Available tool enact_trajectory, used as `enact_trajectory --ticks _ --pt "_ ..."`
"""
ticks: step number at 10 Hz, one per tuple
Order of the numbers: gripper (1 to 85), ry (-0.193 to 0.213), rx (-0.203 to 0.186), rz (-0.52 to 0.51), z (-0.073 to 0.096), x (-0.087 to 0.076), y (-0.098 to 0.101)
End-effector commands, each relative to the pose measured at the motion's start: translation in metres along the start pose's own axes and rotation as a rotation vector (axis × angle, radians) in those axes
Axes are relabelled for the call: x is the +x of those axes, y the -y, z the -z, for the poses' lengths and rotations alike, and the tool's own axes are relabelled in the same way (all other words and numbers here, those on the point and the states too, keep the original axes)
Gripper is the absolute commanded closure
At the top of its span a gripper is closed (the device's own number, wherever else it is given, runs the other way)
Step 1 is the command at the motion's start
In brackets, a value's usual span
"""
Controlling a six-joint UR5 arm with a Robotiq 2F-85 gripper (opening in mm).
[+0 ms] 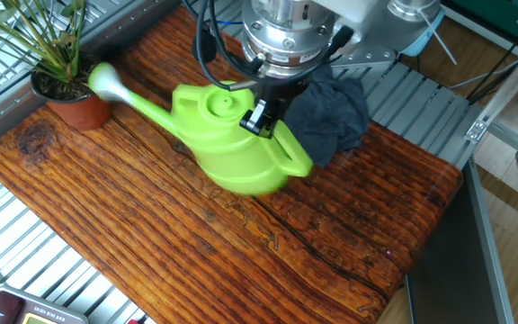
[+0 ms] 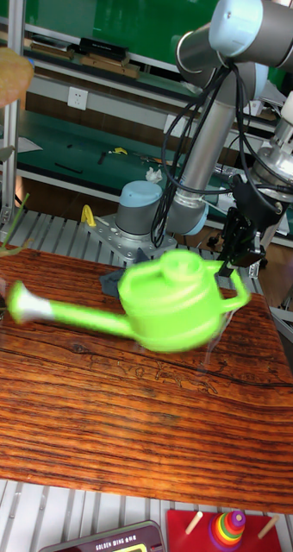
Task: Water the plant
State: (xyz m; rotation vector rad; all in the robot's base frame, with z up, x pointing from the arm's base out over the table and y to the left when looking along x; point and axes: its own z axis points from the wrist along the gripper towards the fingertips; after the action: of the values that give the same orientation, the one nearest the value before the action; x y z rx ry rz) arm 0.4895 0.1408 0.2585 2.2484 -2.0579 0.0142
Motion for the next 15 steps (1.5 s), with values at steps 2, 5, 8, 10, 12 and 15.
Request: enact_trajectory --ticks 2,5,8,10,12,15 --pt "84.7 0.045 0.008 -0.015 0.003 -0.009 -0.004" --pt "84.7 0.029 0.022 -0.045 -0.001 -0.011 0.007" --pt "84.7 0.164 0.035 -0.297 -0.026 -0.058 0.026" --pt "84.7 0.019 0.143 -0.489 -0.058 -0.073 0.048" --pt "84.7 0.040 0.164 -0.542 -0.074 -0.092 0.057" --pt "84.7 0.079 0.163 -0.556 -0.077 -0.113 0.069"
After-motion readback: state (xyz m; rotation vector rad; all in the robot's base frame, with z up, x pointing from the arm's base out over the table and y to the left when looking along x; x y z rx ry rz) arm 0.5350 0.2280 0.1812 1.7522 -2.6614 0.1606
